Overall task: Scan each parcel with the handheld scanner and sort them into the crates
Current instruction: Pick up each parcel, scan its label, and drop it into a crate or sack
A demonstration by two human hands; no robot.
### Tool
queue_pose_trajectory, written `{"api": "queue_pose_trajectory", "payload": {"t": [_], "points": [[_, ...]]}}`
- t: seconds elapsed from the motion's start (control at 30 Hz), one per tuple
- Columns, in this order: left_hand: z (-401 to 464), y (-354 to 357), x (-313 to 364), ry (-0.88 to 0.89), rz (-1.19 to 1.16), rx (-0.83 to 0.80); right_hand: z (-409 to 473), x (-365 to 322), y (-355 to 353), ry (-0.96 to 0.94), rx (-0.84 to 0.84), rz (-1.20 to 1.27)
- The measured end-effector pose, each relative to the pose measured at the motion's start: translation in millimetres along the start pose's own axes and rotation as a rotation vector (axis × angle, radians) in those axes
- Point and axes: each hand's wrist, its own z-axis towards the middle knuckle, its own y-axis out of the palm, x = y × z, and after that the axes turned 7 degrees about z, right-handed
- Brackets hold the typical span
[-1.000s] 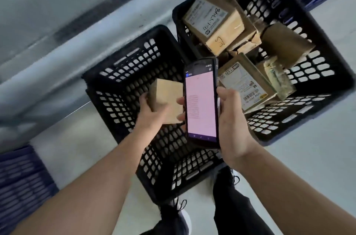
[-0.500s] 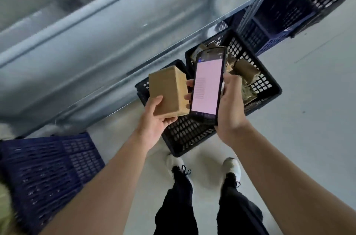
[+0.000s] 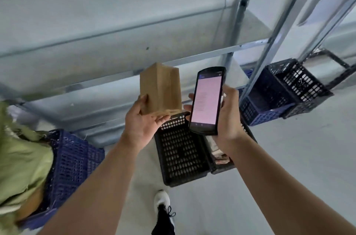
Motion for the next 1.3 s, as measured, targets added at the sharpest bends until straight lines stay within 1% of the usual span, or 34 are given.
{"api": "queue_pose_trajectory", "payload": {"t": [0.2,0.37,0.5,0.6,0.7,0.8,0.87,0.93,1.0,1.1,1.2,1.3], "points": [[-74.2,60.7,57.4,0.178,0.011,0.004,-63.7,-59.5,15.4,0.031,-0.167,0.101],[-109.6,95.2,101.5,0.288,0.08,-0.049,-99.7,-100.8,35.8,-0.062,-0.244,0.159],[-128.9,114.0,135.5,0.475,0.179,-0.098,-117.8,-124.9,53.8,-0.126,-0.299,0.162],[-145.1,126.9,157.9,0.62,0.29,-0.039,-131.4,-133.2,71.1,-0.16,-0.312,0.156],[-160.4,129.8,175.6,0.687,0.402,0.04,-142.0,-134.8,85.8,-0.182,-0.314,0.158],[-179.6,132.0,193.6,0.693,0.5,0.022,-155.5,-137.6,96.6,-0.181,-0.337,0.159],[-190.3,134.4,203.9,0.71,0.502,0.011,-167.4,-142.4,104.4,-0.183,-0.361,0.151],[-198.2,138.4,213.0,0.746,0.481,0.048,-177.4,-148.0,111.1,-0.193,-0.37,0.15],[-205.7,142.0,220.6,0.747,0.426,0.071,-187.1,-154.2,116.3,-0.211,-0.38,0.152],[-216.2,146.0,229.7,0.662,0.256,0.044,-199.2,-160.2,121.4,-0.233,-0.396,0.151],[-225.5,145.7,238.5,0.565,0.082,-0.083,-208.3,-162.7,125.2,-0.244,-0.381,0.159],[-235.2,145.2,243.6,0.529,0.022,-0.171,-215.0,-162.4,128.7,-0.268,-0.376,0.188]]}}
